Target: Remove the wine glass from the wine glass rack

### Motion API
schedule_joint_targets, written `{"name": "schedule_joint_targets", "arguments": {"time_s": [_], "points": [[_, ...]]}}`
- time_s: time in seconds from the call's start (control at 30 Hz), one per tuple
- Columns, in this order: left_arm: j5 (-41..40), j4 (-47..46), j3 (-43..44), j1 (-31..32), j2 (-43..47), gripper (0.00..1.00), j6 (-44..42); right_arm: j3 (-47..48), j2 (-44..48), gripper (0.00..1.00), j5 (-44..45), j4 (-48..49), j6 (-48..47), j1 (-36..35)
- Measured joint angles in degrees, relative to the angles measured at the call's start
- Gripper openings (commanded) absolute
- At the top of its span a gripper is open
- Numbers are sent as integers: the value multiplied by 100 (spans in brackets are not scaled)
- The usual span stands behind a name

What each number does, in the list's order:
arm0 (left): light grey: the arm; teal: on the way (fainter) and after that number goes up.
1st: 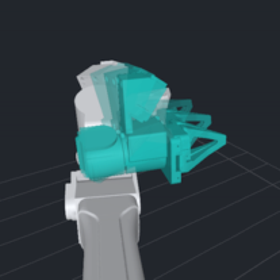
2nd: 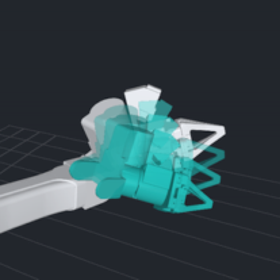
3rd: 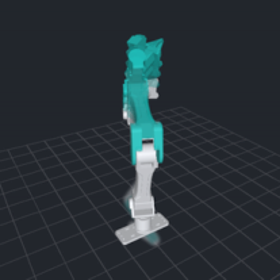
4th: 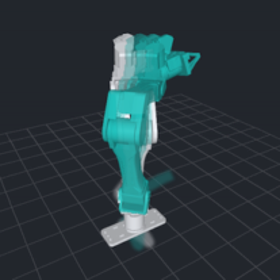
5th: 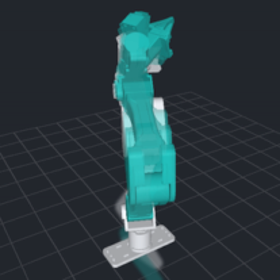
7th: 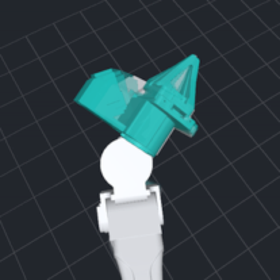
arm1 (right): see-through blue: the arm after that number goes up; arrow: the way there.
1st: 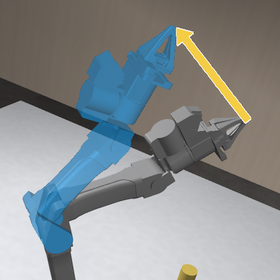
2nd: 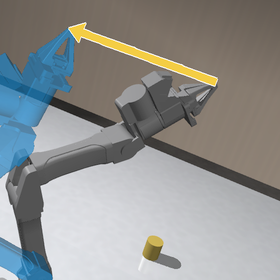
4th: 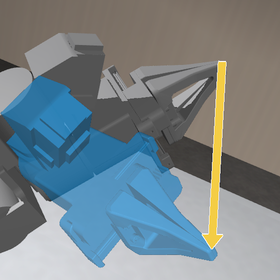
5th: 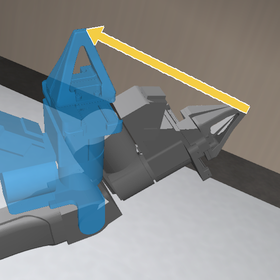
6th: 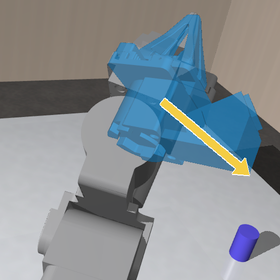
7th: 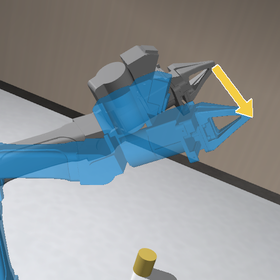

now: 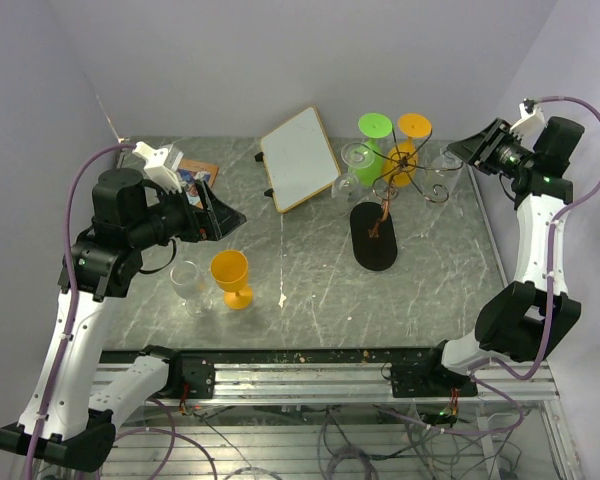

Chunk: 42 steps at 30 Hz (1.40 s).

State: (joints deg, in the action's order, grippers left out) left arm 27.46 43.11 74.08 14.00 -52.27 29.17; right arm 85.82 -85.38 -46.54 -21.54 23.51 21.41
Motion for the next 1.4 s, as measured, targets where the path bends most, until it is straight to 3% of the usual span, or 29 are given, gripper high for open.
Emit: {"name": "schedule_joint_targets", "arguments": {"time_s": [0.97, 1.1, 1.4], "points": [[-2, 42, 2, 0, 101, 99, 61, -9, 74, 6, 92, 118, 188, -11], [-11, 42, 2, 0, 149, 100, 129, -164, 195, 0, 101, 260, 463, -24], [-22, 20, -74, 0, 251, 99, 245, -501, 457, 0, 402, 579, 1388, -26]]}}
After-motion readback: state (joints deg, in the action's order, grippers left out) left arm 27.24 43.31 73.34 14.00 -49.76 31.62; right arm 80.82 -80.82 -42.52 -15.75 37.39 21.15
